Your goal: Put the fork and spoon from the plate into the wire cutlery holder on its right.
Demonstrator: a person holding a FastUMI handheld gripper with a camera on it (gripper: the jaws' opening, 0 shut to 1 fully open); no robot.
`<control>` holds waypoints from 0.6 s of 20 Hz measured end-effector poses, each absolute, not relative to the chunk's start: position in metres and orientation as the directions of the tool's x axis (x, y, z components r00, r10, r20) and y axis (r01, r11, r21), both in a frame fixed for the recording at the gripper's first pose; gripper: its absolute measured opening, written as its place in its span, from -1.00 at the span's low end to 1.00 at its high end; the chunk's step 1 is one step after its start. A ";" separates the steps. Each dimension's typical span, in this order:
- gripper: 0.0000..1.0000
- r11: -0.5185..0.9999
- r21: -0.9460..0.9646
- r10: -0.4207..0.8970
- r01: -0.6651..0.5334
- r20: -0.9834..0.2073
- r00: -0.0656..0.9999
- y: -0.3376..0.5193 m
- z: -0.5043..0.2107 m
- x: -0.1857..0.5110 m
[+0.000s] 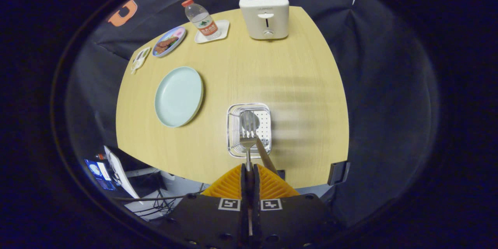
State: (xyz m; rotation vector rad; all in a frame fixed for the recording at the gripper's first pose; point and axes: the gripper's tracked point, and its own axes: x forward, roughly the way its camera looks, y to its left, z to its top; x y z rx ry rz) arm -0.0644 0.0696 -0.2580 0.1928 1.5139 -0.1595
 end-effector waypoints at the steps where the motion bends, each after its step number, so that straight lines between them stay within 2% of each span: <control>1: -0.91 0.972 0.031 0.020 0.231 -0.999 0.047 0.072 -0.256 -0.064; 8: -0.80 0.958 0.054 0.035 0.282 -0.997 0.072 0.085 -0.265 -0.050; 11: -0.45 0.961 0.058 0.019 0.269 -0.989 0.145 0.088 -0.257 -0.034; 12: -0.23 0.965 0.055 0.008 0.257 -0.983 0.181 0.088 -0.252 -0.026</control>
